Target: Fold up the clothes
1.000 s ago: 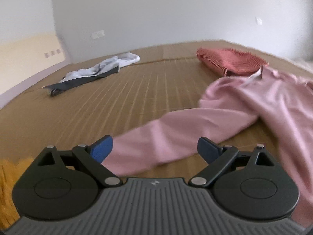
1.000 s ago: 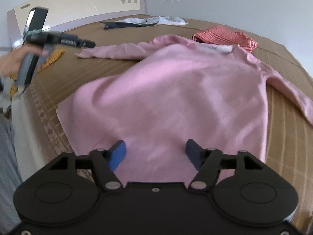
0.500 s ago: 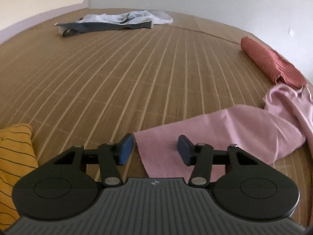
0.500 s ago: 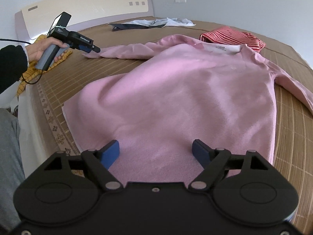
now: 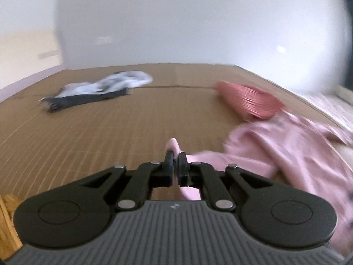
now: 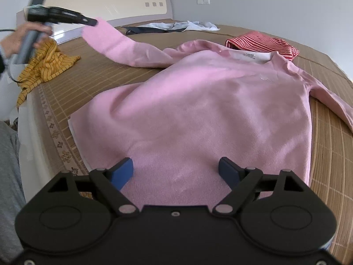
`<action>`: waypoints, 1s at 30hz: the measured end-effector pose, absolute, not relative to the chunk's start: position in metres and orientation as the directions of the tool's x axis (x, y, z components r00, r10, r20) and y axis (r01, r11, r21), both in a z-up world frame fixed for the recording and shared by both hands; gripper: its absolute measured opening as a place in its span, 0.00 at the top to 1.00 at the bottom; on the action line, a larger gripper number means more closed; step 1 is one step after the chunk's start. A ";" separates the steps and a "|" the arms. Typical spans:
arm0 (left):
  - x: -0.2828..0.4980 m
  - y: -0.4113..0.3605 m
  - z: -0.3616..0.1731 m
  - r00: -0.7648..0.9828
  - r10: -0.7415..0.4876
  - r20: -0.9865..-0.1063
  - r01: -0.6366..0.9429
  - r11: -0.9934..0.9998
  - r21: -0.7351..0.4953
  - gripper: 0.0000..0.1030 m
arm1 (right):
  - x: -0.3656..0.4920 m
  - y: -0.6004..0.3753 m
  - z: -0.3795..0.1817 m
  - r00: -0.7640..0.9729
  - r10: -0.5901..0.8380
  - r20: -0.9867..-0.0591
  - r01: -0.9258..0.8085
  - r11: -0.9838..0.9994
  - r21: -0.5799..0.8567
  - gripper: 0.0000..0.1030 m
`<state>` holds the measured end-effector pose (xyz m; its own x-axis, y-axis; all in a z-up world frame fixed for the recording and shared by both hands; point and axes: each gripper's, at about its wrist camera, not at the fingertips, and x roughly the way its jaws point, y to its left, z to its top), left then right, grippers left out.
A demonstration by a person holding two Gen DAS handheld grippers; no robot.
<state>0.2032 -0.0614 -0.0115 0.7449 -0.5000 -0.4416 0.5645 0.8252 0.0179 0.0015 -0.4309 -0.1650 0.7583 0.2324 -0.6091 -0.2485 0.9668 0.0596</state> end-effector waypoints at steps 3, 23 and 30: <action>0.170 -0.058 -0.013 0.678 -0.550 -0.488 0.643 0.765 0.032 0.95 | 0.002 -0.430 -0.165 0.758 0.226 -0.611 -0.242 0.969 0.057 0.16; 0.098 -0.016 -0.068 0.722 -0.448 -0.528 0.533 0.846 0.011 0.48 | 0.018 -0.437 -0.098 0.788 0.309 -0.532 -0.247 0.951 0.186 0.28; 0.140 -0.086 -0.052 0.715 -0.525 -0.461 0.592 0.806 0.000 0.25 | 0.138 -0.424 -0.058 0.821 0.334 -0.464 -0.216 0.933 0.288 0.31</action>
